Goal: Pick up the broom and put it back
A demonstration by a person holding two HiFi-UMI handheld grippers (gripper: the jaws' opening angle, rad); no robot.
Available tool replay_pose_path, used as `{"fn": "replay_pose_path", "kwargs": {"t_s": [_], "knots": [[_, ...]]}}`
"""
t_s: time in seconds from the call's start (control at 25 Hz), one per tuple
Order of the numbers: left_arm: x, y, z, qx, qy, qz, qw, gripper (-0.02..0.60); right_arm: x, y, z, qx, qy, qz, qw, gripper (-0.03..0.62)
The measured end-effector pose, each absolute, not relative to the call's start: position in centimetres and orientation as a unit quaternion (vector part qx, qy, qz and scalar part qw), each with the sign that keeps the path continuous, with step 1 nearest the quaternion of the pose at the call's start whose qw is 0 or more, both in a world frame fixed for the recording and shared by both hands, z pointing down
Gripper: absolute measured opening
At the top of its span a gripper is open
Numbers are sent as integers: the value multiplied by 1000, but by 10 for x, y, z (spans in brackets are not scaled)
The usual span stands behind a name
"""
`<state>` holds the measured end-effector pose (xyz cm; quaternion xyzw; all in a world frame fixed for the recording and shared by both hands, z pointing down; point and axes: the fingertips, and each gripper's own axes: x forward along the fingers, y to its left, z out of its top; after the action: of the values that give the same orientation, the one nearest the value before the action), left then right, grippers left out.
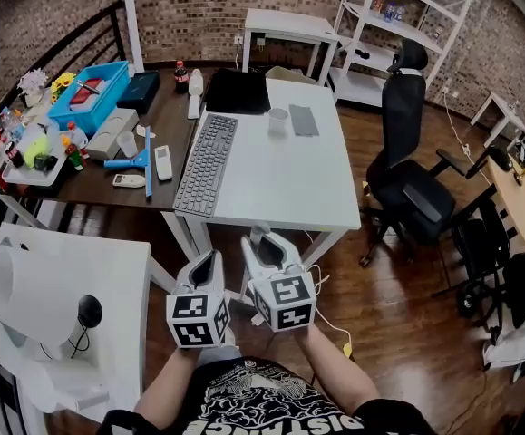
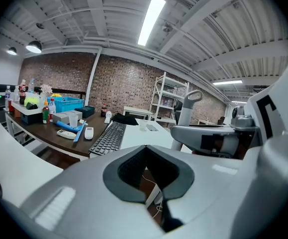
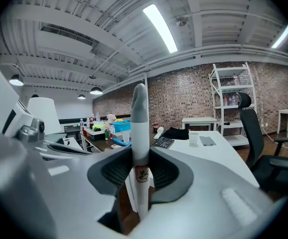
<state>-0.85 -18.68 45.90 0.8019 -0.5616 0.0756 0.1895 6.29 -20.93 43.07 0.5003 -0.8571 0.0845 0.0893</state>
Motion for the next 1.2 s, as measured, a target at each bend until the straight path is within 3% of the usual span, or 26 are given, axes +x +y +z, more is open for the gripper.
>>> {"fn": "replay_pose_path", "kwargs": {"t_s": [1.2], "knots": [[-61, -278, 490, 807, -547, 101, 201, 3, 7, -308, 512, 503, -844, 128, 136, 100]]}}
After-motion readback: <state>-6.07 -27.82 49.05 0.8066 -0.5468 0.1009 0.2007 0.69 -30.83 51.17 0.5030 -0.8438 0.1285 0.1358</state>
